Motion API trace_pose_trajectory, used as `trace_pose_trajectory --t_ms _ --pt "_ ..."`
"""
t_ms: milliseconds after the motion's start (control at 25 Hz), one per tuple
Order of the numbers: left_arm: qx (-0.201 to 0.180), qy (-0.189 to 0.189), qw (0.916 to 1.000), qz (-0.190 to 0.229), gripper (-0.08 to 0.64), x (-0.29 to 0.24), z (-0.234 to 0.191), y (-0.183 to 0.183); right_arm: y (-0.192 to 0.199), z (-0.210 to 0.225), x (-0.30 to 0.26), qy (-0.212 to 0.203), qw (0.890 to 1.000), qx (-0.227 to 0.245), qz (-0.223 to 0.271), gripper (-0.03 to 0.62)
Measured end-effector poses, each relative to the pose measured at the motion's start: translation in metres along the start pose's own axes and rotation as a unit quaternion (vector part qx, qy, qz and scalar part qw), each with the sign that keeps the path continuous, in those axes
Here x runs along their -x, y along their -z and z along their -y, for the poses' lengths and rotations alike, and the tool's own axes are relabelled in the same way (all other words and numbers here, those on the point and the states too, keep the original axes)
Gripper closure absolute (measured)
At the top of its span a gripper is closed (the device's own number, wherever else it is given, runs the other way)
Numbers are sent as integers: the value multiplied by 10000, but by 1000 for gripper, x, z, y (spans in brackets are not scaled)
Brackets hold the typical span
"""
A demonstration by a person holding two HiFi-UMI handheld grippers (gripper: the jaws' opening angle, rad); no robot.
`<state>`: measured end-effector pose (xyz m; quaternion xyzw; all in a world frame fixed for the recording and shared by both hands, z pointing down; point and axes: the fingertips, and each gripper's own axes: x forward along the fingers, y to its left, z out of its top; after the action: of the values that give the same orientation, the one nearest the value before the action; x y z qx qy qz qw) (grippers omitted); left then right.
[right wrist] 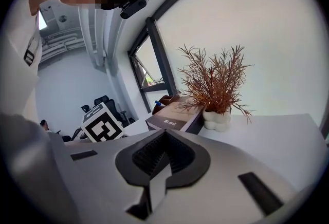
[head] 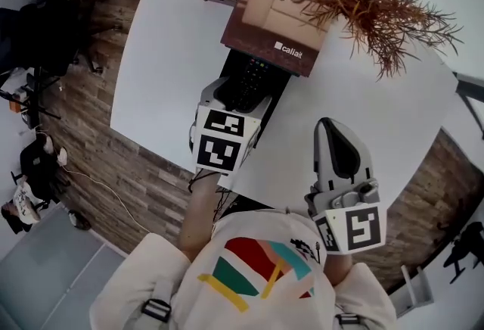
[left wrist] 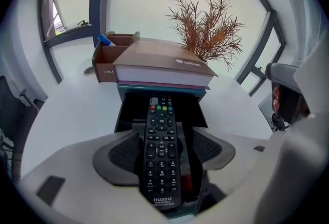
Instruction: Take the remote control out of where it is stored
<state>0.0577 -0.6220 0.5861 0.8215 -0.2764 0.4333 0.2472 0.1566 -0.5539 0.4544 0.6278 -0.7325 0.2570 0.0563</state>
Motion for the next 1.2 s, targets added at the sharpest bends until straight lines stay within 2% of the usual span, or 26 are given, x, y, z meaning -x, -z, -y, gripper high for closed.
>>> trace_pose_trajectory --t_ms 120,360,520,680,880,1000,1200 --pt "-174 -22 9991 -391 225 -7 3 7 5 7 -4 -50 9997 -219 -35 592" --pt "-414 -83 9970 -656 225 -14 7 10 21 17 -12 -56 9995 -285 -156 592" --pt "-162 123 9966 -796 229 -15 10 15 22 19 -16 -105 9990 -415 -126 592" --pt "-76 -59 9975 -704 265 -18 7 17 21 21 -18 -232 9975 -661 -74 592" --pt "-345 -264 9959 -797 275 -19 8 18 29 23 -20 -161 9976 -652 -181 592" --pt "-455 -331 9961 -673 275 -19 8 18 34 22 -22 -178 9972 -690 -238 592" --pt "-346 -373 9976 -476 283 -19 7 18 38 19 -23 -192 9973 -632 -306 592"
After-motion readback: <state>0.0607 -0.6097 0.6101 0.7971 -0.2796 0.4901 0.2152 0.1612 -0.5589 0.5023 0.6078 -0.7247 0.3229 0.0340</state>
